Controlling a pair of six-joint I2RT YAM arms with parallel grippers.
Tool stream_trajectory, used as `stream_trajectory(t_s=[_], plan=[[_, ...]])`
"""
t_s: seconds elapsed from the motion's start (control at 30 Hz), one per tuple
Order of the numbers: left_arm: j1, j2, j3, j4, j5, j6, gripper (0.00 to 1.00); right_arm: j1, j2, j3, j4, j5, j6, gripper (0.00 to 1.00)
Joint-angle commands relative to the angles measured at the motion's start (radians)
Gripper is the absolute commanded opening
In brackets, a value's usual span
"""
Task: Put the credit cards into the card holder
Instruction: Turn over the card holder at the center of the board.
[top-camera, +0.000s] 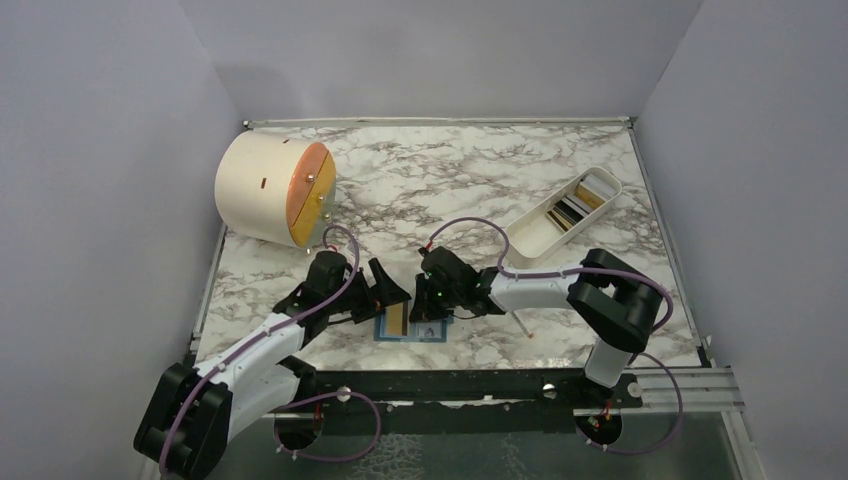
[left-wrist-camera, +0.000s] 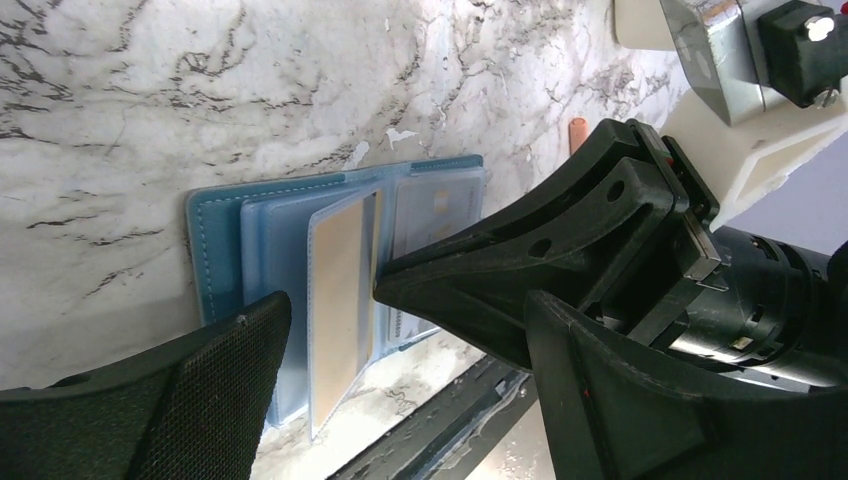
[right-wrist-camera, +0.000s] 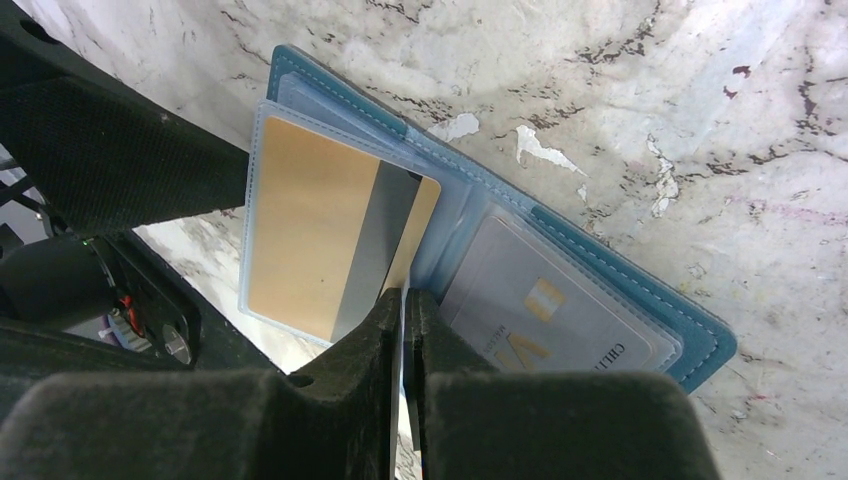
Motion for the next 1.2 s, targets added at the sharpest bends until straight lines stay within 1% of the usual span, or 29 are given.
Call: stream_trajectory(t_s=[0.0, 0.07, 0.2, 0.33, 0.47, 0.6, 0.8, 0.9, 1.0, 1.17], plan=[[0.006, -0.011, -0.014, 0.065, 0.065, -0.038, 0.88, 0.008, 0.023, -0.034, 0.021, 0.007, -0.003, 0.06], [0.006, -0.022, -0.02, 0.086, 0.086, -0.063, 0.87, 0.008, 0.017, -0.042, 0.05, 0.008, -0.019, 0.06], [0.006, -0.049, -0.039, 0.152, 0.13, -0.129, 0.85, 0.008, -0.005, -0.068, 0.139, 0.012, -0.099, 0.08], [0.006, -0.072, -0.051, 0.18, 0.145, -0.176, 0.83, 0.007, -0.068, -0.077, 0.135, 0.093, -0.159, 0.16], [0.005, -0.086, -0.044, 0.18, 0.143, -0.173, 0.84, 0.008, -0.148, -0.108, 0.121, 0.149, -0.18, 0.22], [0.003, -0.065, -0.031, 0.183, 0.142, -0.162, 0.84, 0.008, -0.207, -0.118, 0.052, 0.238, -0.204, 0.27], [-0.023, -0.033, -0.027, 0.215, 0.128, -0.172, 0.84, -0.012, -0.289, -0.111, -0.083, 0.382, -0.236, 0.29], [-0.062, -0.025, -0.016, 0.224, 0.095, -0.175, 0.84, -0.063, -0.348, -0.103, -0.125, 0.413, -0.279, 0.31], [-0.116, -0.003, 0.002, 0.226, 0.051, -0.166, 0.84, -0.143, -0.409, -0.089, -0.142, 0.413, -0.356, 0.35], [-0.209, 0.085, 0.039, 0.26, -0.004, -0.151, 0.84, -0.289, -0.469, -0.024, -0.189, 0.406, -0.502, 0.38]])
